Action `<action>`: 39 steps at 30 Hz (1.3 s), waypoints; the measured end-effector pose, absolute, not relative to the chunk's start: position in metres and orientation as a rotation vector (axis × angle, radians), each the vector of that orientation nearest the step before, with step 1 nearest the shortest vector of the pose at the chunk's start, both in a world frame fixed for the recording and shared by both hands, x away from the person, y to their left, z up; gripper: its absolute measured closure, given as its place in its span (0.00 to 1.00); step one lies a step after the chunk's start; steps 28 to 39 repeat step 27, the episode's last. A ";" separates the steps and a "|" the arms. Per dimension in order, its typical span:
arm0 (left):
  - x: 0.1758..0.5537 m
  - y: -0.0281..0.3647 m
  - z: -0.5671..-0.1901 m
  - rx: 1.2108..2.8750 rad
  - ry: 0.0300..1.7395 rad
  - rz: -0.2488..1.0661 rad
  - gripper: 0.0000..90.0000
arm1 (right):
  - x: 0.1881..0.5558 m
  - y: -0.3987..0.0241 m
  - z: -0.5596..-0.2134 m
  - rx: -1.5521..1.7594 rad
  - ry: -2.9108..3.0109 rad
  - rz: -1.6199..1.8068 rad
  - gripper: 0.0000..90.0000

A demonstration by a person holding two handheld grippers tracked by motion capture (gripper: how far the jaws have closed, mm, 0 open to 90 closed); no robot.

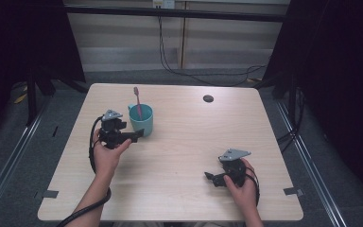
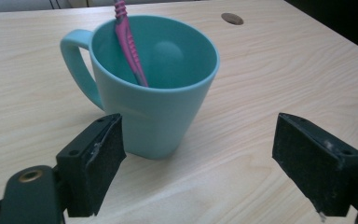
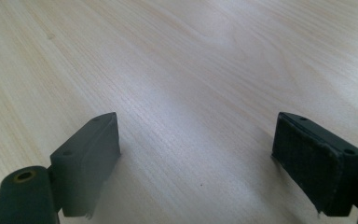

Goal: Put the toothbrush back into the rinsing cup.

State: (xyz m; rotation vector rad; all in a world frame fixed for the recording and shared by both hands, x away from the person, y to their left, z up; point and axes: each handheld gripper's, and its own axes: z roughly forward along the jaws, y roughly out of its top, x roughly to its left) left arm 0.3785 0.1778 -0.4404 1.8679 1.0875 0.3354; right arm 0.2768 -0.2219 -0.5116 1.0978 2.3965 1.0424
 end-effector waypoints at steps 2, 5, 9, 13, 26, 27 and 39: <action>0.376 0.177 -0.444 1.869 1.082 0.327 0.18 | 0.277 -0.222 -0.512 1.096 2.398 1.043 0.16; 0.372 0.176 -0.449 1.878 1.073 0.319 0.17 | 0.277 -0.222 -0.511 1.096 2.399 1.041 0.16; 0.366 0.175 -0.458 1.878 1.054 0.307 0.17 | 0.277 -0.222 -0.511 1.095 2.400 1.041 0.16; 0.360 0.173 -0.466 1.915 1.022 0.311 0.17 | 0.277 -0.222 -0.512 1.093 2.401 1.044 0.16; 0.344 0.162 -0.487 1.997 0.954 0.316 0.17 | 0.276 -0.221 -0.512 1.096 2.400 1.045 0.16; 0.343 0.160 -0.487 1.997 0.948 0.310 0.17 | 0.275 -0.221 -0.511 1.099 2.400 1.044 0.16; 0.343 0.160 -0.487 1.997 0.948 0.310 0.17 | 0.275 -0.221 -0.511 1.099 2.400 1.044 0.16</action>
